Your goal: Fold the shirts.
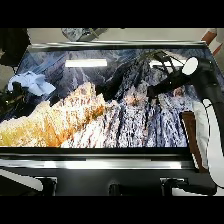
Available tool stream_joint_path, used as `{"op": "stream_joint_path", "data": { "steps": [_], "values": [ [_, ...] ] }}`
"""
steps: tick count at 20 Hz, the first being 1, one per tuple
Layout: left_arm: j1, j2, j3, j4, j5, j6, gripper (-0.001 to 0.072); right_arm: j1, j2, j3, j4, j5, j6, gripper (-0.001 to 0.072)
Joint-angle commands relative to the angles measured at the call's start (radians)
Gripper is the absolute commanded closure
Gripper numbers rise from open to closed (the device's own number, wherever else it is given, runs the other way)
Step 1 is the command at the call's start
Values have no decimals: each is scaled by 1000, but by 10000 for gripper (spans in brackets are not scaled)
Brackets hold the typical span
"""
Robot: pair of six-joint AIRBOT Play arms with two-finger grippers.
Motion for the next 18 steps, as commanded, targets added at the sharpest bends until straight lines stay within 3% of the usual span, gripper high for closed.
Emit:
{"op": "stream_joint_path", "data": {
  "steps": [1,5,8,10,12,14,18],
  "values": [
    [-29,206,1,-14,-103,200,683,1,63,1,-129,22,-15,40],
    [-113,547,0,72,-261,231,683,1,237,1,-172,28,-14,41],
    [-267,743,-18,235,-287,77,683,1,368,1,-172,92,0,42],
    [-390,821,-41,329,-377,1,683,1,440,1,-172,166,0,43],
    [-527,855,-75,379,-477,-58,683,1,498,1,-174,263,0,43],
    [-676,844,-113,397,-539,-60,683,1,540,1,-174,361,1,44],
    [-976,743,-235,398,-521,-58,682,1,570,1,-176,478,12,44]
  ]
}}
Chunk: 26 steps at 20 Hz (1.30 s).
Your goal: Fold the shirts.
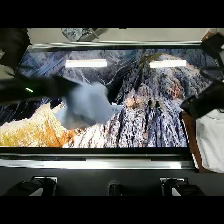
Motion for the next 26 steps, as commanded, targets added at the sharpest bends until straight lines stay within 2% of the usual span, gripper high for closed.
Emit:
{"op": "stream_joint_path", "data": {
  "steps": [1,3,4,5,6,7,9,12,14,17,20,23,26],
  "values": [
    [-268,-89,-98,32,6,-15,682,1,31,0,-5,112,5,44],
    [-394,-201,-117,63,75,-16,682,1,26,0,-12,77,6,44],
    [-431,-259,-116,61,102,-16,601,1,21,0,-13,51,6,44],
    [-444,-306,-101,57,79,-23,117,1,11,0,-14,30,10,44],
    [-435,-337,-72,67,25,-34,-13,1,-2,0,-14,19,10,44],
    [-408,-349,-37,106,-34,-34,-13,1,-20,0,-11,21,8,44],
    [-296,-329,47,293,-117,-103,-13,1,-67,-6,-2,35,8,43],
    [-38,-264,119,610,-209,-202,-13,1,-124,-130,92,17,-26,40],
    [158,-235,91,710,-246,-227,-13,1,-138,-302,200,-48,-55,30],
    [436,-231,-33,642,-233,-258,-13,1,-138,-585,383,-173,-69,28],
    [584,-235,-200,526,-202,-250,-13,1,-138,-756,476,-251,-117,13],
    [576,-250,-358,515,-161,-223,-13,1,-138,-824,476,-305,-168,12],
    [518,-287,-459,508,-82,-224,-13,1,-138,-852,476,-337,-173,8]
  ]
}}
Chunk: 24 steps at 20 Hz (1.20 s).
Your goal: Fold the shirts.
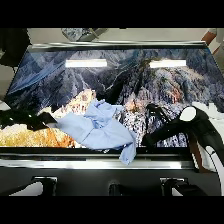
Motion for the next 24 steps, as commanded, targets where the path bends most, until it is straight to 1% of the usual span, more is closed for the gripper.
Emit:
{"op": "stream_joint_path", "data": {
  "steps": [1,2,3,4,5,6,7,8,9,10,13,14,15,16,18,19,20,22,24],
  "values": [
    [-32,-39,-121,-44,103,7,-13,-1,-1,-66,28,-55,-25,8],
    [-52,-51,-126,-85,133,17,-13,0,-1,-79,41,-54,-37,7],
    [-75,-61,-127,-135,162,46,-12,0,0,-95,61,-53,-52,7],
    [-95,-67,-127,-176,194,48,-5,0,0,-111,83,-58,-63,7],
    [-116,-71,-127,-200,229,47,65,18,0,-121,86,-69,-69,7],
    [-134,-75,-127,-201,259,19,189,58,0,-128,79,-90,-74,6],
    [-143,-80,-127,-201,275,-3,330,110,-1,-130,76,-116,-73,6],
    [-149,-83,-127,-201,279,-10,511,172,-1,-131,76,-158,-73,5],
    [-150,-82,-127,-201,278,-9,643,224,-1,-131,76,-212,-71,5],
    [-150,-80,-127,-200,275,-8,679,267,-1,-131,77,-280,-46,5],
    [-150,-75,-126,-201,274,-1,679,334,-21,-131,67,-416,47,9],
    [-150,-74,-126,-201,274,-1,679,341,-39,-131,54,-435,67,41],
    [-150,-71,-124,-201,275,0,680,341,-58,-131,38,-441,89,287],
    [-148,-66,-108,-202,272,13,680,338,-68,-130,19,-447,105,650],
    [-137,-30,-27,-229,247,71,680,321,-53,-108,-22,-432,117,653],
    [-127,6,39,-253,246,110,680,309,-34,-68,-70,-400,114,653],
    [-118,46,116,-272,252,124,681,293,-4,0,-153,-359,114,653],
    [-106,120,328,-288,252,122,681,262,76,194,-353,-302,113,653],
    [-101,173,595,-290,261,83,681,248,164,433,-533,-323,114,653]
  ]
}}
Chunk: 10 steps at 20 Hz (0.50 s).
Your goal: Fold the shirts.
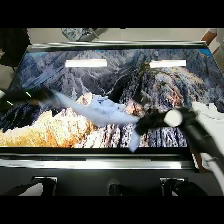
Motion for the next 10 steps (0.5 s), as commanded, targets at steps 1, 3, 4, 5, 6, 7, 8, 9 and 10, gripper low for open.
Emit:
{"op": "stream_joint_path", "data": {
  "steps": [1,3,4,5,6,7,8,9,10],
  "values": [
    [12,95,435,-23,29,-49,681,-25,133,371,-315,-24,29,653],
    [9,112,691,-24,59,-117,681,-25,195,579,-310,-78,73,653],
    [2,114,806,-27,67,-133,681,-25,217,650,-278,-77,93,653],
    [-7,114,888,-32,68,-133,681,-25,237,702,-244,-66,98,653],
    [-23,124,931,-37,81,-132,680,-25,254,724,-215,-54,98,653],
    [-36,144,928,-38,111,-132,680,-25,271,730,-200,-36,98,653],
    [-40,163,912,-38,138,-132,681,-25,283,730,-200,-9,98,653],
    [-39,179,892,-37,156,-132,681,-25,291,730,-200,29,98,653],
    [-37,189,872,-37,170,-132,681,-25,295,730,-201,64,98,653]
  ]
}}
